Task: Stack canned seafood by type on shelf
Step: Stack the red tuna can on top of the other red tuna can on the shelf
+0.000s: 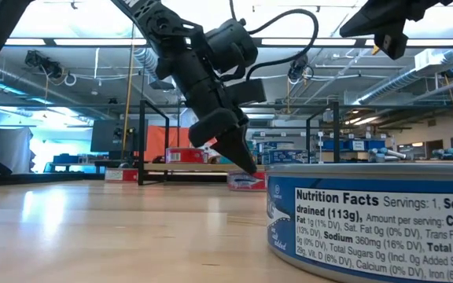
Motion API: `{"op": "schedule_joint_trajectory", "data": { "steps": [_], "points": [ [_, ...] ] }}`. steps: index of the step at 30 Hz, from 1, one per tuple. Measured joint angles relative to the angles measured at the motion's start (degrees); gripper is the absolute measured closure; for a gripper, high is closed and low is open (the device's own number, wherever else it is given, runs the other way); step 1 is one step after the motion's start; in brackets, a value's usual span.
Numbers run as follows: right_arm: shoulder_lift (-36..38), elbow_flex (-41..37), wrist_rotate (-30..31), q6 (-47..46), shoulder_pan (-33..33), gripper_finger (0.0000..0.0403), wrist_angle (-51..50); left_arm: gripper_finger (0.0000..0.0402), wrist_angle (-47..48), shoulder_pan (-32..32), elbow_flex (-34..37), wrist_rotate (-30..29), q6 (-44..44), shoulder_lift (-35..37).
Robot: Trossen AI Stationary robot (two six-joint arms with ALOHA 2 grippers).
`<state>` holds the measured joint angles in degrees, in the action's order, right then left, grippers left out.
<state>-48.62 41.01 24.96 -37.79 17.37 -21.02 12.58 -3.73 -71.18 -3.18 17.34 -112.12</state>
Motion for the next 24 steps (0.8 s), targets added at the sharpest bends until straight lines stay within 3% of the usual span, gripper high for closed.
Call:
{"op": "schedule_joint_trajectory", "data": {
  "steps": [7,17,24],
  "points": [
    [0.00,0.00,0.54,0.05,0.00,0.0400,1.66,0.0399,4.54,0.09,-1.57,2.65,-1.79,0.71],
    [0.00,0.00,0.52,0.47,0.00,0.0400,2.56,0.0400,11.14,-0.28,-10.23,13.57,-4.21,1.09],
    [0.02,0.00,0.50,0.47,0.00,0.0400,2.60,0.0401,12.88,-0.35,-13.03,15.26,-4.56,1.20]
  ]
}}
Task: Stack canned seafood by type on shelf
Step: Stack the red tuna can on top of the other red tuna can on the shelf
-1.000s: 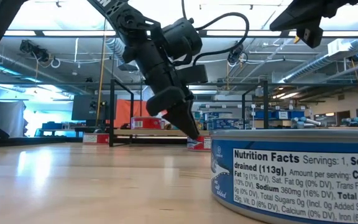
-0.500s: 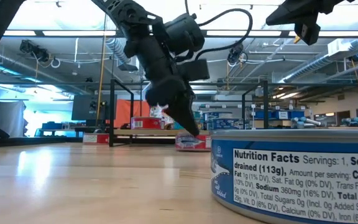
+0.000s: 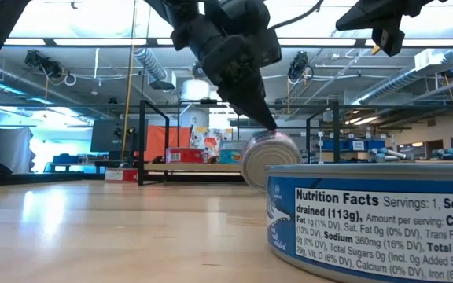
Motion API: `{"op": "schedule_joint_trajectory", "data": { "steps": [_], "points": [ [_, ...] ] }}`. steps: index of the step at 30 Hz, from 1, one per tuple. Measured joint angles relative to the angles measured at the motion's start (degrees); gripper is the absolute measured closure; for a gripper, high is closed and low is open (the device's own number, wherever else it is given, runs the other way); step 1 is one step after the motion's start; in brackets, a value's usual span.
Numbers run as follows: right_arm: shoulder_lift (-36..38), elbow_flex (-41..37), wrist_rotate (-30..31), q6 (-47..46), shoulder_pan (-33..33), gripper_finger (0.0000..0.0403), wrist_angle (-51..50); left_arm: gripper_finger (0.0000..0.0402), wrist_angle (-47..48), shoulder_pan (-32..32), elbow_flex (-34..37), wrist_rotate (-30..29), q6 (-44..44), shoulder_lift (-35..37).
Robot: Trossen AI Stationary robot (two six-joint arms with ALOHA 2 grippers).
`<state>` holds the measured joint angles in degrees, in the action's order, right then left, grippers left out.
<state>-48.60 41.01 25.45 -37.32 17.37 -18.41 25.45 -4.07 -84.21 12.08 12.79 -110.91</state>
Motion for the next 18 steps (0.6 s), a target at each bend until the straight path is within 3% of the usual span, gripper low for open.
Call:
{"op": "schedule_joint_trajectory", "data": {
  "steps": [6,18],
  "points": [
    [-0.02,0.00,0.00,0.00,0.00,0.0400,-0.02,0.0401,0.39,-0.05,-0.08,3.92,-0.56,0.00],
    [-0.02,0.00,-0.49,0.01,0.49,0.0400,-0.29,0.0401,-0.95,-0.20,0.80,2.96,-1.49,0.02]
  ]
}}
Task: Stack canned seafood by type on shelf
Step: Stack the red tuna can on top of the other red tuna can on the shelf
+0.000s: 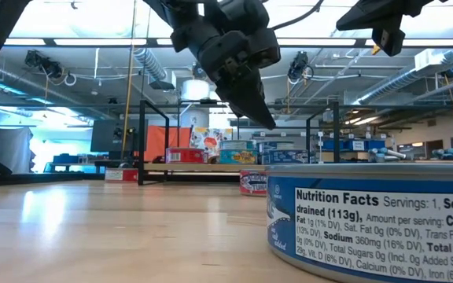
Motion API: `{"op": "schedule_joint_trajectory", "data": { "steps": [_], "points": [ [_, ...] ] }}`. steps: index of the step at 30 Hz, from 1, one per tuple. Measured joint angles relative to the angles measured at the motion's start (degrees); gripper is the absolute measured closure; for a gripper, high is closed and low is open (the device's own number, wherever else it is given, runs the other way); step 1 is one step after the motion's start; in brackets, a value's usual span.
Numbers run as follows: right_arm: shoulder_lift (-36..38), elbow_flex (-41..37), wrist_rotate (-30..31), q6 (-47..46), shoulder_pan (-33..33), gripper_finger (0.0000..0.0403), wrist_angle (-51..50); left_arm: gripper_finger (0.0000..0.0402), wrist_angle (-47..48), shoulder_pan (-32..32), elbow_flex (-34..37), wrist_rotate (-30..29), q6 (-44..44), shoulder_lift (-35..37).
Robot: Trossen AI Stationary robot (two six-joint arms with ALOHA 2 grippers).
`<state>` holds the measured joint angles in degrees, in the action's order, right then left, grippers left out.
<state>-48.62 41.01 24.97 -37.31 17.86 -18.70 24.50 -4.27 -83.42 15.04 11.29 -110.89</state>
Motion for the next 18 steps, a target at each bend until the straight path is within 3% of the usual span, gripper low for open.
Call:
{"op": "schedule_joint_trajectory", "data": {
  "steps": [5,8,12,18],
  "points": [
    [-1.50,0.00,-0.76,-1.98,1.87,0.0400,-2.04,0.0401,-8.58,-1.35,4.89,6.39,-4.23,0.00],
    [-4.34,0.02,-0.67,-3.67,2.89,0.0400,-1.94,0.0401,-12.85,-1.62,7.65,6.48,-5.98,0.14],
    [-9.21,0.02,-0.67,-6.10,3.66,0.0400,-1.94,0.0401,-13.02,-0.95,7.60,3.89,-5.70,0.51],
    [-16.40,0.02,-2.64,-9.11,3.75,0.0400,-1.95,0.0402,-5.61,-0.92,7.34,-4.02,-5.57,0.55]
  ]
}}
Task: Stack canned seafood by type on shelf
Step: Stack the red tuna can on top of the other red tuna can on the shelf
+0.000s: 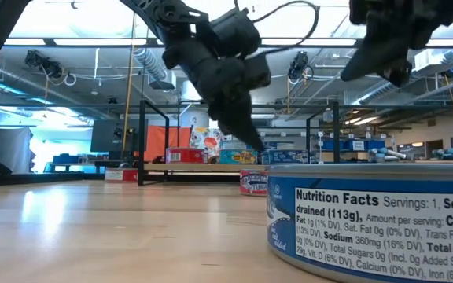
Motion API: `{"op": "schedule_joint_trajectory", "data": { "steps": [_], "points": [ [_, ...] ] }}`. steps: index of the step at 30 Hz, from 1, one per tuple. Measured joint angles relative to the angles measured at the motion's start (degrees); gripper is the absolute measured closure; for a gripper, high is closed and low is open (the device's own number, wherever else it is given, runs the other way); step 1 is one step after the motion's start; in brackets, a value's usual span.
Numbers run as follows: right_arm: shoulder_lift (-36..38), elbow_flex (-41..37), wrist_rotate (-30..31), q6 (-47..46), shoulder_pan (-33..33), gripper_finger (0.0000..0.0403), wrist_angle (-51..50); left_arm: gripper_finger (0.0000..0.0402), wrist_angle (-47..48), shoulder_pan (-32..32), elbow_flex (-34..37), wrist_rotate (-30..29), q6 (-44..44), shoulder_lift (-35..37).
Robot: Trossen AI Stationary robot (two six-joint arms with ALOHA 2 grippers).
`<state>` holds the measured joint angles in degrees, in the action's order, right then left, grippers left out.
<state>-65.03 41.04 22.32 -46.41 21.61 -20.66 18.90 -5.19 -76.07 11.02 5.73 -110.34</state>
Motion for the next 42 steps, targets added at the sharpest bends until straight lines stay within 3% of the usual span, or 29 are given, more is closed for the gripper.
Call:
{"op": "schedule_joint_trajectory", "data": {
  "steps": [5,11,18,23,30,36,42],
  "points": [
    [-4.20,0.00,-1.03,-0.57,-0.02,0.0399,0.72,0.0401,2.89,-0.11,0.43,-4.13,0.00,-0.52],
    [-6.22,0.00,-1.91,-0.53,-0.02,0.0399,1.57,0.0401,2.29,0.45,2.28,-4.33,-2.06,-1.12],
    [-5.82,0.00,-2.55,-0.09,-0.08,0.0399,1.13,0.0401,1.66,3.53,3.30,2.18,-3.40,-0.46],
    [-5.85,0.00,-2.71,-0.14,-0.13,0.0392,1.04,0.0401,3.95,4.27,0.40,1.56,-4.21,-0.46],
    [-5.85,0.00,-2.51,-1.96,-0.13,0.0355,1.25,0.0401,-0.42,3.33,-0.76,2.31,-5.41,-0.46],
    [-7.48,0.00,-2.27,-5.96,-0.13,0.0319,3.67,0.0401,-6.01,3.23,2.95,0.34,-5.91,-0.42],
    [-14.24,0.00,-2.64,-7.23,0.09,0.0332,6.82,0.0401,-7.37,5.06,6.92,-1.18,-6.50,-0.48]
  ]
}}
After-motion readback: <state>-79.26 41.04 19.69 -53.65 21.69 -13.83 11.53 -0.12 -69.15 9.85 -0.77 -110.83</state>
